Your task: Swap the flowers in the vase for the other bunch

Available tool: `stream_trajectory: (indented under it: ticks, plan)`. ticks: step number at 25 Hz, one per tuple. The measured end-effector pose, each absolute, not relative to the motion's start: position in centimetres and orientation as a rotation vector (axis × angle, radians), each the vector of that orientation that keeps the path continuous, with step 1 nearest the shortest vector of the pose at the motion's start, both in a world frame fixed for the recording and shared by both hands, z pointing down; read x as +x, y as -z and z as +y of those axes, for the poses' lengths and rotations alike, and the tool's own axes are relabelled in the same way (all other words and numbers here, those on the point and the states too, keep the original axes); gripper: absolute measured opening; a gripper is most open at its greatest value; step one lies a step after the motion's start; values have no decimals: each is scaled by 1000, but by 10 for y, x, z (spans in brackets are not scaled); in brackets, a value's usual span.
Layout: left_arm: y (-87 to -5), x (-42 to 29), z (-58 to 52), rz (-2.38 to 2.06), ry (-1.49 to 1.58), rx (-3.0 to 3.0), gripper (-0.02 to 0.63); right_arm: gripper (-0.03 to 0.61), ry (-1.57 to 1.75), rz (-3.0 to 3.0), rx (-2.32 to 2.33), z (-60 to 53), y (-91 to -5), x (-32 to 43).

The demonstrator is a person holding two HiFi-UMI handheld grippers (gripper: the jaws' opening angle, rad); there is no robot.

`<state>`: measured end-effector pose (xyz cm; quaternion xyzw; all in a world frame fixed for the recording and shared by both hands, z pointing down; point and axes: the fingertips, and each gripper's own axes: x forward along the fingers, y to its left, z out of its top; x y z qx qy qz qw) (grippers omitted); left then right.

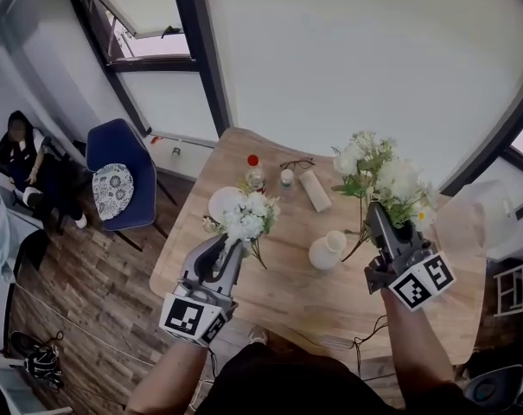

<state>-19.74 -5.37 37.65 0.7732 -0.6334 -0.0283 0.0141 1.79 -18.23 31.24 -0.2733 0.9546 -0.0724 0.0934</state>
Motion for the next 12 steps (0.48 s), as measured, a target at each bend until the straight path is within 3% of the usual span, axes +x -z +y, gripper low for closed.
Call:
stream_trajectory:
  ticks: [12]
  plan:
    - [-392,-201,-70,-1952,77,2381,80,69,223,2825,-844,-208,-323,9]
